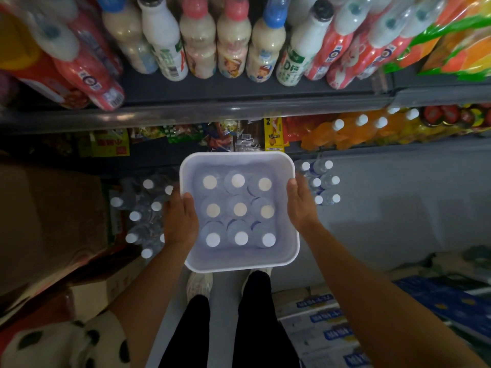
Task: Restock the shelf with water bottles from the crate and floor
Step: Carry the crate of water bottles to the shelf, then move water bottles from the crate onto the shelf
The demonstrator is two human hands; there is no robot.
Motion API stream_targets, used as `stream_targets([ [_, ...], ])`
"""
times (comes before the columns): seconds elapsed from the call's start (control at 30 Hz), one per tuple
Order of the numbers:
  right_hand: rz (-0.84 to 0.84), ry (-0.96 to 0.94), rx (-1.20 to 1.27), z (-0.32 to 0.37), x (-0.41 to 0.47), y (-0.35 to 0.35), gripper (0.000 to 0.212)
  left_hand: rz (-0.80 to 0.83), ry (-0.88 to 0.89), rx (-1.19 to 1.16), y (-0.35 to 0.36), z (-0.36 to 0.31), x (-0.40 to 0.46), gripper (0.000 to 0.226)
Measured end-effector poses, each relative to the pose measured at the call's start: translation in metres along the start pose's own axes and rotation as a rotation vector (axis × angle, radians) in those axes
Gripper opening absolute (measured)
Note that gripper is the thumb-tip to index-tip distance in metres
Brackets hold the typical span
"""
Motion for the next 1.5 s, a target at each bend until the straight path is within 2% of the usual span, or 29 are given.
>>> stream_targets([
  [0.13,0.034,-0.059,-0.170,0.010,-0.003,-0.001,0.073,0.014,0.042,0.047,-0.006,-0.011,-0.001,0.046],
  [0.2,0.046,-0.043,-0.219,0.015,-0.003,-0.003,0.067,0.024,0.047,0.089,-0.006,-0.010,0.000,0.049],
  [0.27,-0.041,-0.066,-0.394,0.026,-0.003,-0.010,0.059,0.005,0.043,0.155,-0.006,-0.008,0.000,0.049],
  [0.33,-0.219,-0.228,-0.632,0.048,-0.010,-0.019,0.052,-0.005,0.037,0.163,-0.008,-0.010,-0.001,0.048],
  [0.4,-0.261,-0.488,-0.735,0.067,-0.016,-0.008,0.045,-0.016,0.028,0.152,-0.011,-0.012,-0.004,0.049],
  [0.47,-0.131,-0.676,-0.818,0.075,-0.019,0.014,0.041,-0.055,0.060,0.152,-0.016,-0.018,-0.007,0.050],
  [0.5,-0.016,-0.691,-0.880,0.075,-0.018,0.026,0.042,-0.078,0.093,0.175,-0.018,-0.022,-0.008,0.050],
  [0.57,0.170,-0.593,-1.018,0.067,-0.012,0.045,0.048,-0.090,0.149,0.205,-0.018,-0.026,-0.007,0.050],
  [0.7,0.225,-0.490,-1.222,0.058,0.000,0.058,0.059,-0.066,0.203,0.204,-0.014,-0.029,-0.006,0.054],
  [0.93,0.324,-0.481,-1.281,0.059,0.011,0.062,0.049,-0.064,0.235,0.168,-0.018,-0.033,-0.007,0.053],
  [1.23,0.271,-0.471,-1.097,0.103,-0.013,0.019,0.043,-0.033,0.324,0.108,-0.032,-0.070,-0.026,0.060],
  [1.5,0.276,-0.622,-0.934,0.194,-0.076,-0.071,0.040,0.199,0.469,0.024,-0.059,-0.143,-0.059,0.070],
])
Point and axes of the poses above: each hand's wrist, its own x-axis towards the middle knuckle, its own y-axis out of the palm, z = x × y, the point moved 7 cm from there along x, towards the middle knuckle, and after that the axes turned 2 degrees about -x, right-handed, at the moved point
